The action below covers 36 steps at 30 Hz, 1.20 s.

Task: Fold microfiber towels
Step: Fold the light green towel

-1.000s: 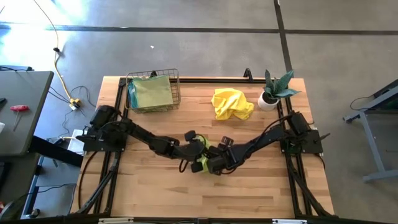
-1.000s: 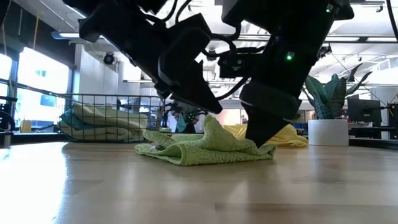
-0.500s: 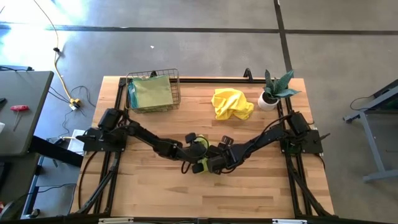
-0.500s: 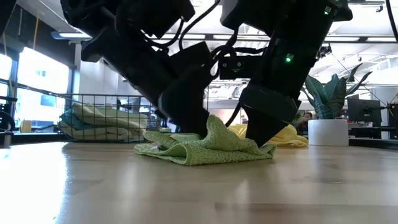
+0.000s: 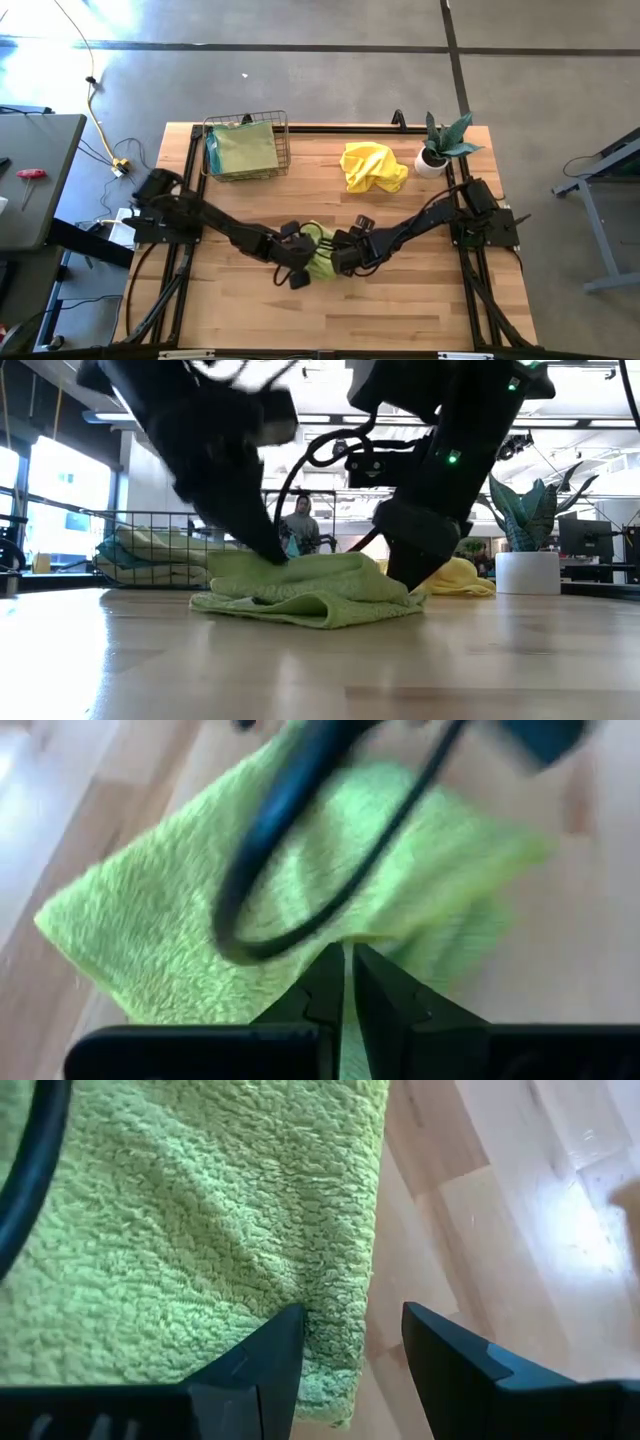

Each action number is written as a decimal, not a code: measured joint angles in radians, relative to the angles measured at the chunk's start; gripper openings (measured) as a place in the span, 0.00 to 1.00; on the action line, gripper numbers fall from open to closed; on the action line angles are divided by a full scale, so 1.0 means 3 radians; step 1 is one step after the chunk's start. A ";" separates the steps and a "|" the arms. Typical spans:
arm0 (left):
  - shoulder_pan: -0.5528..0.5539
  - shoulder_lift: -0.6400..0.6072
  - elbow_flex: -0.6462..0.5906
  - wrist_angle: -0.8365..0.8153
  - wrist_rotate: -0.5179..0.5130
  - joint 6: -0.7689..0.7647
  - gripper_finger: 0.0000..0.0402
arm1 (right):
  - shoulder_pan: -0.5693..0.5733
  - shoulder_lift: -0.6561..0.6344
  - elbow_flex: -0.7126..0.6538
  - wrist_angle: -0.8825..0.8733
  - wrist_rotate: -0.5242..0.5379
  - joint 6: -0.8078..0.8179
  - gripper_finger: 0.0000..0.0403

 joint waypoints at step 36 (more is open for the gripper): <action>-0.0261 0.0182 0.0006 -0.0202 -0.0217 -0.0420 0.05 | -0.0036 -0.0380 0.0001 -0.0317 0.0002 -0.0410 0.41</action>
